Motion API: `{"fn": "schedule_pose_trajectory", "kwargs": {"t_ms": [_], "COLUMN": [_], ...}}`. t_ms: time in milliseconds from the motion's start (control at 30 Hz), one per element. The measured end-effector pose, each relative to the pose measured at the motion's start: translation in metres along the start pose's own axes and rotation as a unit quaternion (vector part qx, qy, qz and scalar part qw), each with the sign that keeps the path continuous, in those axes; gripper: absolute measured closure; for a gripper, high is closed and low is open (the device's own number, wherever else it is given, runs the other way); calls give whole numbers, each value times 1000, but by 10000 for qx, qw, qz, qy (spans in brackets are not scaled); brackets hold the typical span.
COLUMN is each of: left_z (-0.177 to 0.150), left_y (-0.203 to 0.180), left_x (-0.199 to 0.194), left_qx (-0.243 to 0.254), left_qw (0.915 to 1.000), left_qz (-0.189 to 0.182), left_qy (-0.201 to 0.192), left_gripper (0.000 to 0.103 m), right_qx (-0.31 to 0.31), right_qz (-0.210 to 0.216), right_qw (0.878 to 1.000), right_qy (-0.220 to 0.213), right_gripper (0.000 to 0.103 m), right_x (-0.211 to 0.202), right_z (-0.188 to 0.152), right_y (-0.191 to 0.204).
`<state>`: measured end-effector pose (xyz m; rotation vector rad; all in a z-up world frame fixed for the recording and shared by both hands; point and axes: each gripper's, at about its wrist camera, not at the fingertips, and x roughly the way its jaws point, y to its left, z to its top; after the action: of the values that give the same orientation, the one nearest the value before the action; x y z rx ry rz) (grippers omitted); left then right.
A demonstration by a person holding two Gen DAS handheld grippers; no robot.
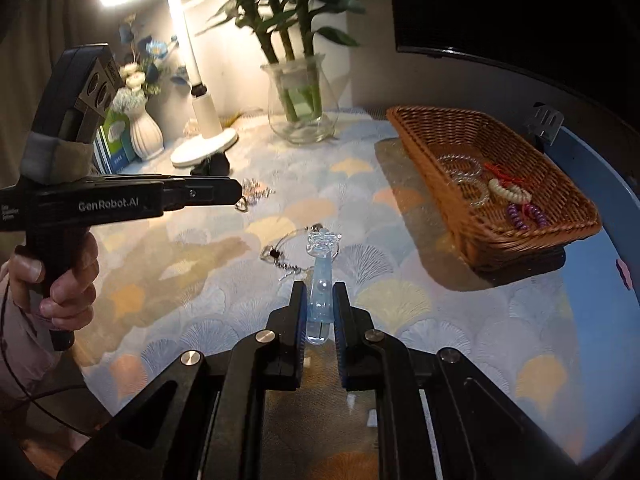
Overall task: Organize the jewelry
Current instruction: 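Carry both items over the wicker basket and open both tools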
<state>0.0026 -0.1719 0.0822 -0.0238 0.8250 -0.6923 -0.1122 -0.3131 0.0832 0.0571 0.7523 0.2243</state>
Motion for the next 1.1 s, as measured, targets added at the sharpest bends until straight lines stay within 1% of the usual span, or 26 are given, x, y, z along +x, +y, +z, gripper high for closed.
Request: {"fn": "schedule_pose_trajectory", "kwargs": {"t_ms": [100, 233, 300, 400, 467, 533, 633, 767, 833, 900, 1100], "left_z": [18, 43, 56, 79, 93, 104, 125, 152, 161, 167, 176], "left_y": [-10, -31, -43, -62, -75, -84, -91, -79, -74, -68, -51], "left_x": [-2, 6, 13, 29, 44, 64, 94, 132, 151, 166, 197], "left_qx": [77, 429, 591, 804, 977, 1023, 1025, 750, 699, 688, 510], "left_qw": [9998, 9989, 9979, 9963, 9950, 9943, 9943, 9961, 9962, 9960, 9957], "left_qz": [-200, -196, -237, -281, -204, -283, -260, -356, -293, -250, -362], "left_qy": [-33, -64, -78, -101, -101, 3, 109, 312, 420, 517, 681], "left_gripper": [93, 93, 93, 93, 93, 93, 93, 93, 93, 93, 93], "right_qx": [132, 251, 298, 335, 369, 449, 708, 922, 958, 981, 1202], "right_qz": [10, -176, -340, -617, -790, -916, -875, -790, -751, -757, -761], "right_qw": [9997, 9985, 9975, 9960, 9951, 9941, 9936, 9923, 9917, 9906, 9862], "right_qy": [-207, -448, -535, -548, -465, -359, -98, 262, 423, 572, 850], "right_gripper": [88, 88, 88, 88, 88, 88, 88, 88, 88, 88, 88], "right_x": [-16, -33, -39, -39, -34, -24, -2, 27, 40, 51, 74], "right_z": [6, 19, 27, 46, 59, 71, 85, 96, 97, 97, 93], "right_y": [-12, -32, -45, -67, -82, -98, -125, -144, -148, -150, -162]}}
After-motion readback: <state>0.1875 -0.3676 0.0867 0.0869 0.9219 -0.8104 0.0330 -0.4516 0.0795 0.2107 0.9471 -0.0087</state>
